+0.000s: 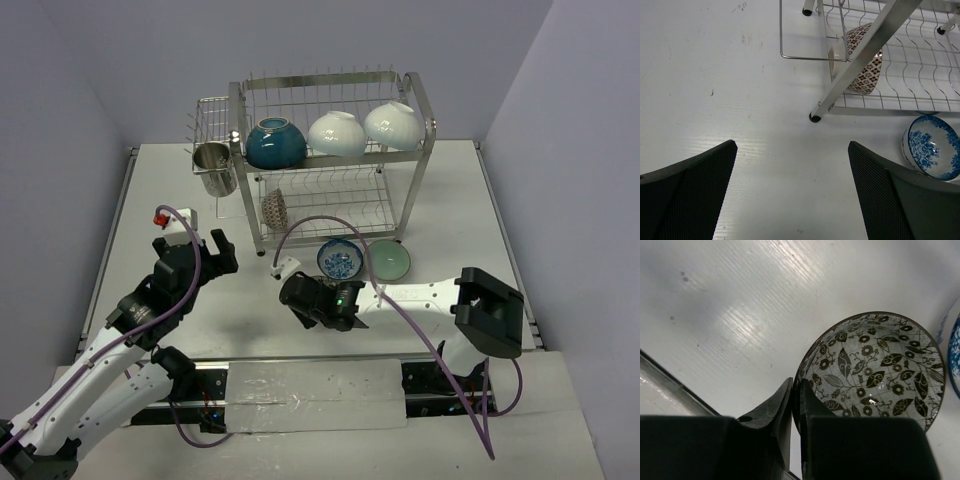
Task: Load the bowls into the dish rack
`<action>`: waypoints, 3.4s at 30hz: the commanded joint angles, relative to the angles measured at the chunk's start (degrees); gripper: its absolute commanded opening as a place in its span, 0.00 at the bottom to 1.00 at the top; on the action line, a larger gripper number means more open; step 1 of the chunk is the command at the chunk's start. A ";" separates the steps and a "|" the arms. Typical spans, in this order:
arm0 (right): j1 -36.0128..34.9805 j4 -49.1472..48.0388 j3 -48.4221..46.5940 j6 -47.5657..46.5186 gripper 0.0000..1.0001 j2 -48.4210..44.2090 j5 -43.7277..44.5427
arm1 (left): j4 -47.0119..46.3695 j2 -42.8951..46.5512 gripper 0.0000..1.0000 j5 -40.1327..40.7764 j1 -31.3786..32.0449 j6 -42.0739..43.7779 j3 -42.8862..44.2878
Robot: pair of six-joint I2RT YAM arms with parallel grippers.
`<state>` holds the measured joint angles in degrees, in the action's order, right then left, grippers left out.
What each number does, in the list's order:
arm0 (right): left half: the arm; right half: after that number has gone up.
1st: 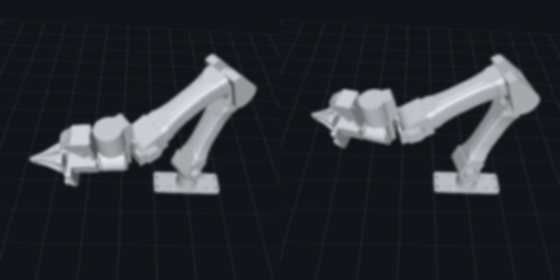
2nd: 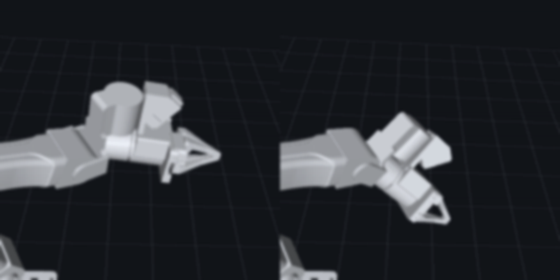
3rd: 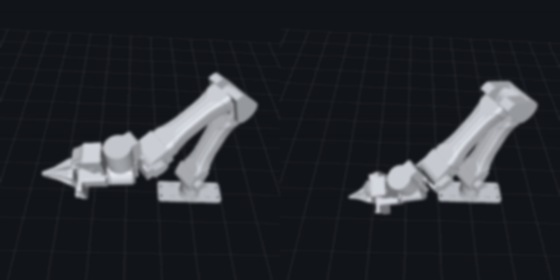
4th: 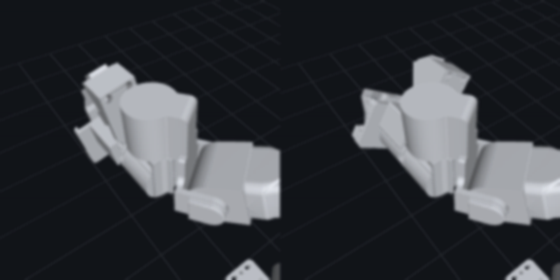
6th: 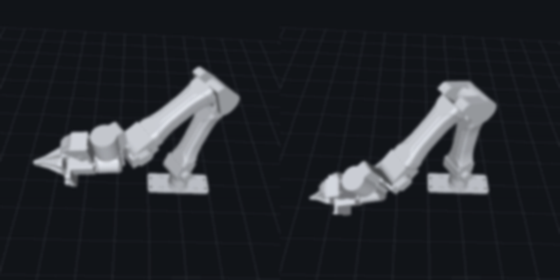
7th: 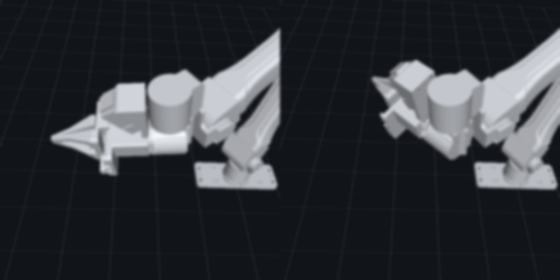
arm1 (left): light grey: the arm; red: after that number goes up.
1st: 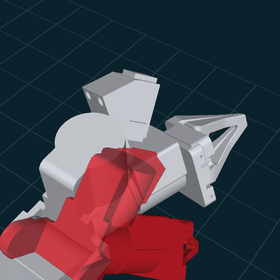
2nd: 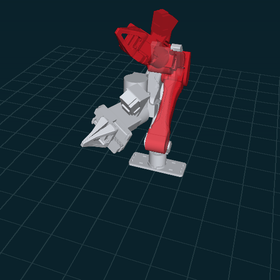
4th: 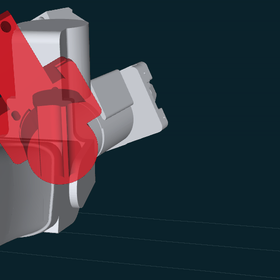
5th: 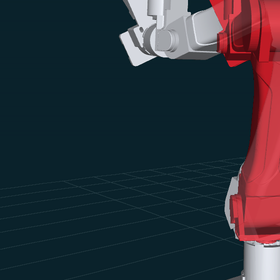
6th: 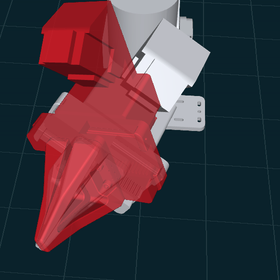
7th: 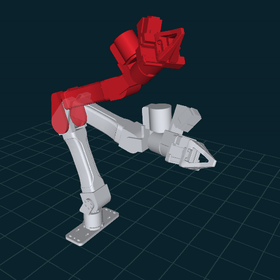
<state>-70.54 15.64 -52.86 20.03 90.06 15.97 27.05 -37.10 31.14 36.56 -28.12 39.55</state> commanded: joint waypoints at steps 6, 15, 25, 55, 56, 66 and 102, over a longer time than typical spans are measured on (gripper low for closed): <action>-0.47 0.88 -3.21 -1.75 0.00 -4.18 -0.67 | -1.12 0.10 0.99 0.59 -0.34 -0.01 0.53; 3.56 -5.26 -6.03 -1.23 0.00 -18.16 -9.62 | -1.21 -0.08 0.99 0.33 -0.34 0.26 0.53; 18.33 -29.40 4.34 9.75 0.00 -21.07 -34.22 | -1.21 0.45 0.99 0.42 -0.52 0.26 0.44; 37.49 -63.45 0.66 35.24 0.00 0.99 -62.19 | -1.12 0.19 0.99 0.50 -0.43 0.17 0.53; 38.02 -63.97 0.22 35.69 0.00 1.86 -62.46 | -1.12 0.10 0.99 0.42 -0.52 0.17 0.62; 41.45 -66.61 -2.25 36.13 0.00 3.98 -59.56 | -1.12 0.10 0.99 0.59 -0.43 0.08 0.53; 44.26 -96.58 1.62 50.02 0.00 19.89 -40.84 | -1.21 -0.25 0.99 0.33 -0.52 0.17 0.53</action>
<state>-27.11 -70.37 -51.29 67.92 109.38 -28.08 27.22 -37.36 31.31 36.29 -28.10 39.55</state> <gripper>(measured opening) 0.113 0.991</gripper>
